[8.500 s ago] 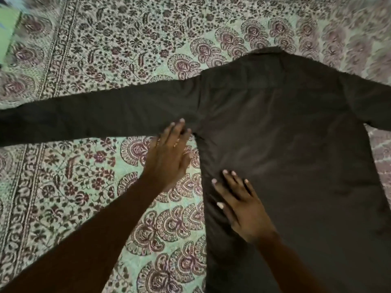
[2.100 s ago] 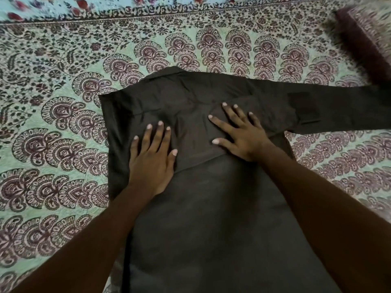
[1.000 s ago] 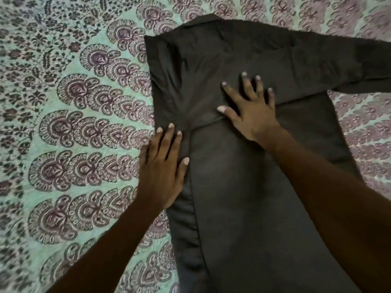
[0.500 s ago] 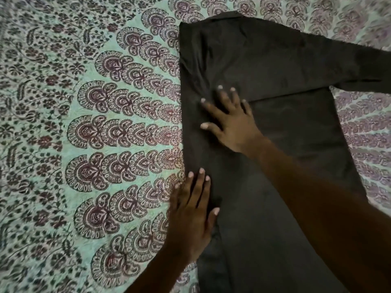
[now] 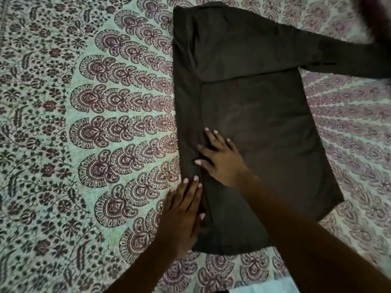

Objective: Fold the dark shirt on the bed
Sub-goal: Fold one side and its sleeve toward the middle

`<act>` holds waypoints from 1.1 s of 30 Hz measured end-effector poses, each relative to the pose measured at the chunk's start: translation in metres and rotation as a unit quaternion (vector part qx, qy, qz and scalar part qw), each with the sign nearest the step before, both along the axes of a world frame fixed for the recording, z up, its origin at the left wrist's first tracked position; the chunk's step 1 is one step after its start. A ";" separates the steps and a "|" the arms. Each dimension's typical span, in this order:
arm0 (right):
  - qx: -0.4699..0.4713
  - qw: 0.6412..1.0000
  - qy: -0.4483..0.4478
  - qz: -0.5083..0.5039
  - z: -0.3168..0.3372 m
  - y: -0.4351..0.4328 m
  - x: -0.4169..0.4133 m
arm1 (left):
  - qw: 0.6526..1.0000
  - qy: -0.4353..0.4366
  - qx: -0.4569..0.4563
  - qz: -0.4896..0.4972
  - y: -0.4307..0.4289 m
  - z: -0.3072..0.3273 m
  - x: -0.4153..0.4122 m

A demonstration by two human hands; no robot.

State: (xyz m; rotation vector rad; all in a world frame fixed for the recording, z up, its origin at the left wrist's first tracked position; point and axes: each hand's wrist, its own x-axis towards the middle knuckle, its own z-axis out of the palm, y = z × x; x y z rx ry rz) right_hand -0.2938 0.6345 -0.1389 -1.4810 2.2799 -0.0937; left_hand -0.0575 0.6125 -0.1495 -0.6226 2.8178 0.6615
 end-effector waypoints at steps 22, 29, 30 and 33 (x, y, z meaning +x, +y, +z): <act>-0.142 0.846 -0.273 -0.435 0.020 -0.142 -0.031 | 0.998 0.049 0.034 0.008 0.034 0.003 0.031; -0.081 0.849 -0.293 -0.432 0.030 -0.095 -0.011 | 0.997 0.057 0.043 0.014 0.033 0.006 0.030; -0.052 0.851 -0.298 -0.430 0.030 -0.081 -0.005 | 0.997 0.059 0.050 0.018 0.034 0.007 0.029; 0.002 0.839 -0.336 -0.428 0.022 -0.047 0.006 | 0.995 0.079 0.051 0.016 0.035 0.007 0.028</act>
